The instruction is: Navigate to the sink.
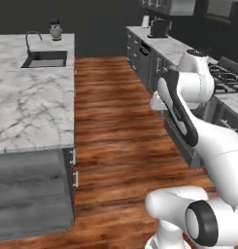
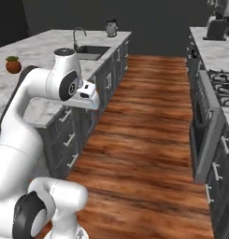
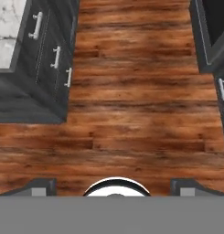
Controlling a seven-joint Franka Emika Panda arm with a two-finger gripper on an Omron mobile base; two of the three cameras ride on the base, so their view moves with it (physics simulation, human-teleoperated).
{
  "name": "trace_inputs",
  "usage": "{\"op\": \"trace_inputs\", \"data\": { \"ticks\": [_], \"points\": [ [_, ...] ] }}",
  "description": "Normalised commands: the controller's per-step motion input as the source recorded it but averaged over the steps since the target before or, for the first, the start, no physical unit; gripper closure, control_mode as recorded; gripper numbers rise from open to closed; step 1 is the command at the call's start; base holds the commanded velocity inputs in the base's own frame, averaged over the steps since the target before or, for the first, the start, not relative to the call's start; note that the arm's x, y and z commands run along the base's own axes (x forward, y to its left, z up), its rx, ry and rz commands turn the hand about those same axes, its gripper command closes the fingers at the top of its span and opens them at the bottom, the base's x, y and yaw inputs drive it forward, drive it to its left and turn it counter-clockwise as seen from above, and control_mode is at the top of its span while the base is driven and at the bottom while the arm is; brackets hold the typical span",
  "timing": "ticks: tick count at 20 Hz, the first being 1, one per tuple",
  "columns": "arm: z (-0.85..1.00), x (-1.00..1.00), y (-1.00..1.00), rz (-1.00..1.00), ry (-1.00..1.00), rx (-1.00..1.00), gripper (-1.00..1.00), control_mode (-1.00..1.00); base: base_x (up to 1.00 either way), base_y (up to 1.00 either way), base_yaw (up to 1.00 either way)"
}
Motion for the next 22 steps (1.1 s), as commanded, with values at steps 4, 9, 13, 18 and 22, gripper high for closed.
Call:
{"op": "trace_inputs", "data": {
  "ticks": [4,9,13,18,22],
  "points": [
    [0.0,0.0,0.0,0.0,0.0,0.0,-1.0,1.0,1.0,-0.49,0.65],
    [0.0,0.0,0.0,0.0,0.0,0.0,-1.0,1.0,1.0,-0.64,0.52],
    [0.0,0.0,0.0,0.0,0.0,0.0,-1.0,1.0,1.0,-0.68,0.43],
    [0.0,0.0,0.0,0.0,0.0,0.0,-1.0,1.0,1.0,-0.79,0.39],
    [0.0,0.0,0.0,0.0,0.0,0.0,-1.0,1.0,1.0,-0.97,0.29]
  ]
}}
